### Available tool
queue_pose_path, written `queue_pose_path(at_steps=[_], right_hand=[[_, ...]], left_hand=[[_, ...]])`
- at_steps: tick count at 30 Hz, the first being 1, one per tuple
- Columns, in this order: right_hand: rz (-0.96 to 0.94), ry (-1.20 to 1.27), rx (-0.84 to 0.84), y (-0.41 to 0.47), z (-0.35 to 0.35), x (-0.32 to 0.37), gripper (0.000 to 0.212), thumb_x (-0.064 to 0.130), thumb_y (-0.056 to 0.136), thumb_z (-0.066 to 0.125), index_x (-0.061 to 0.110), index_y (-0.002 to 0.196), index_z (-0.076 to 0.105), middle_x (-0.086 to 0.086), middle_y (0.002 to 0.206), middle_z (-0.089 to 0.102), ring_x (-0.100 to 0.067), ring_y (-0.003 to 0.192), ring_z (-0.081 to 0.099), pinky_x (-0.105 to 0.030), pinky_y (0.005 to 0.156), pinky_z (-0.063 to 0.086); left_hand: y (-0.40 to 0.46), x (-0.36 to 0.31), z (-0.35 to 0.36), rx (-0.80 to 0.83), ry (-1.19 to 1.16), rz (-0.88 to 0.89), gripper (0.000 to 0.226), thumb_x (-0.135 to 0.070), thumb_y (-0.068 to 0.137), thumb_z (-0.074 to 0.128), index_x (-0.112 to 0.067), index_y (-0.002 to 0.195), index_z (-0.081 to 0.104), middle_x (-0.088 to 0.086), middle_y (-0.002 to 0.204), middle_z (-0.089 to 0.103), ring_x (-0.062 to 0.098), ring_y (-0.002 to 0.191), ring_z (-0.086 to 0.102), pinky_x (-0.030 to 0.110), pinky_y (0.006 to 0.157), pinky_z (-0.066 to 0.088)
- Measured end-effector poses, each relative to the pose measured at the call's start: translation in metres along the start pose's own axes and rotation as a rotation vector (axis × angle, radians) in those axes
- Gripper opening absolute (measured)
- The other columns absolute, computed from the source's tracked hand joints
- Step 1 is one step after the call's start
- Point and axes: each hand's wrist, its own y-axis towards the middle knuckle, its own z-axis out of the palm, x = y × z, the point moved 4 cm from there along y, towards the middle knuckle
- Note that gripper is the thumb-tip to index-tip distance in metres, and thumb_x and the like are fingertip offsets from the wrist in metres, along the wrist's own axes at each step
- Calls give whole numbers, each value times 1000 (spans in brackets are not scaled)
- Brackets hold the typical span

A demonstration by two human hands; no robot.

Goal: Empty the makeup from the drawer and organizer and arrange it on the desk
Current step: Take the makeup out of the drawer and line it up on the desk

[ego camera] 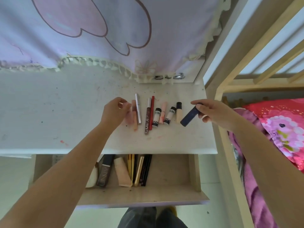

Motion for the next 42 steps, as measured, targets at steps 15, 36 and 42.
queue_pose_path(at_steps=[15, 36, 42], right_hand=[[-130, -452, -164, 61, 7, -15, 34, 15, 99, 42, 20, 130, 53, -2, 109, 40, -16, 93, 45, -18, 88, 31], [-85, -585, 185, -39, 200, -102, 40, 18, 99, 40, 14, 138, 41, -13, 127, 55, -28, 110, 55, -32, 87, 44], [-45, -566, 12, 10, 224, -108, 30, 10, 97, 39, 3, 124, 50, -19, 129, 52, -35, 116, 49, -34, 97, 37]], left_hand=[[2, -35, 63, 82, 32, 87, 23, -30, 93, 55, -16, 109, 63, 0, 104, 50, 9, 83, 48, 20, 76, 35], [-136, 92, 122, 395, 650, 330, 43, -21, 97, 38, -21, 140, 39, 6, 140, 44, 26, 122, 45, 35, 98, 39], [-101, 86, 141, 173, 272, 363, 33, -22, 97, 46, -21, 130, 45, 0, 127, 54, 13, 120, 48, 23, 104, 37]])
